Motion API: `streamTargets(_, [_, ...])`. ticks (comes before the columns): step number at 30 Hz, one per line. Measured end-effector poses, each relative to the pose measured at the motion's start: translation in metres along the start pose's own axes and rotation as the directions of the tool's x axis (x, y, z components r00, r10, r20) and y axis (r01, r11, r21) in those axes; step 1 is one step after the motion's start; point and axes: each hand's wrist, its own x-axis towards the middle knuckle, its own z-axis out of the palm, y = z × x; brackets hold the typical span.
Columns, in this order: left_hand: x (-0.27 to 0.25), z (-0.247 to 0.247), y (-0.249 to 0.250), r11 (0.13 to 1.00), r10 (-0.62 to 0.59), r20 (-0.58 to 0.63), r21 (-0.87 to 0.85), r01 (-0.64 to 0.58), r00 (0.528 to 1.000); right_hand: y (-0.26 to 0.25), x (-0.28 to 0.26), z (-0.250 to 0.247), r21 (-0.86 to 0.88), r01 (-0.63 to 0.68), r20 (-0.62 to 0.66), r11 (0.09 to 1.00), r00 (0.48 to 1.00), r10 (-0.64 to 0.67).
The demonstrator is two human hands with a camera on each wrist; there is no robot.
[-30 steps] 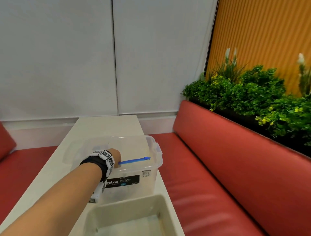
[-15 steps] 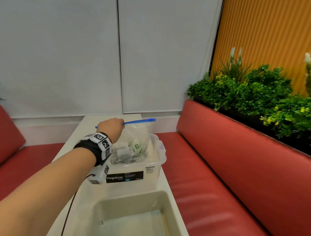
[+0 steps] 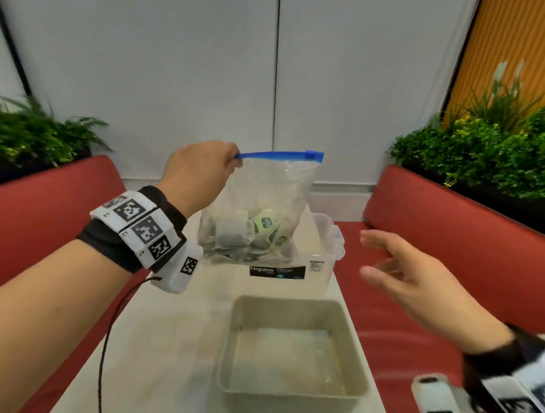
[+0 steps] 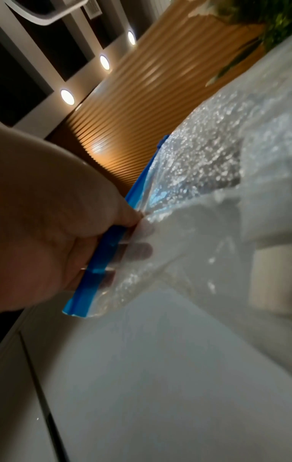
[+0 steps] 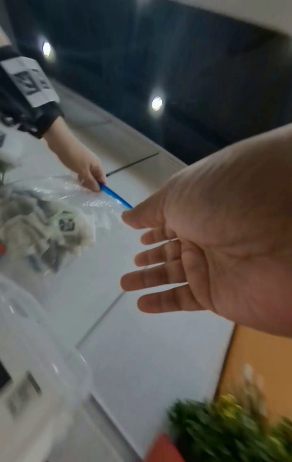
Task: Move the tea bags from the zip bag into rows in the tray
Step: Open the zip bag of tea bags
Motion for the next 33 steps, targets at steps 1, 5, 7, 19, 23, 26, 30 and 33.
streamTargets(1, [-0.015, -0.007, -0.001, 1.0, -0.003, 0.008, 0.003, 0.003, 1.0, -0.01, 0.013, 0.009, 0.054, 0.007, -0.015, 0.999, 1.0, -0.006])
streamTargets(5, [-0.079, -0.025, -0.007, 0.999, -0.007, 0.009, 0.047, 0.006, 1.0, -0.045, 0.044, 0.051, 0.289, -0.013, 0.021, 0.957, 1.0, 0.007])
streamTargets(7, [-0.108, -0.03, -0.015, 0.997, -0.036, 0.034, 0.075, 0.033, 0.999, -0.059, 0.052, 0.073, 0.404, -0.022, 0.07, 0.915, 0.997, -0.007])
streamTargets(19, [-0.235, -0.011, -0.082, 0.89, -0.45, 0.319, 0.234, 0.391, 0.834, -0.093, 0.051, 0.211, 0.451, -0.127, 0.32, 0.884, 0.947, -0.027])
streamTargets(23, [-0.247, 0.004, -0.089, 0.863, -0.491, 0.469, 0.379, 0.335, 0.734, -0.082, 0.05, 0.237, 0.332, -0.133, 0.35, 0.934, 0.937, 0.008])
streamTargets(26, [-0.245, 0.016, -0.083, 0.89, -0.455, 0.491, 0.289, 0.353, 0.743, -0.074, 0.051, 0.243, 0.291, -0.143, 0.345, 0.946, 0.938, 0.036])
streamTargets(30, [-0.22, 0.03, -0.047, 0.922, -0.326, 0.446, -0.046, 0.385, 0.834, -0.067, 0.052, 0.245, 0.361, -0.177, 0.341, 0.916, 0.939, 0.047])
streamTargets(33, [-0.203, 0.043, -0.028, 0.927, -0.318, 0.462, -0.033, 0.375, 0.828, -0.064, 0.05, 0.248, 0.375, -0.158, 0.316, 0.914, 0.948, 0.034])
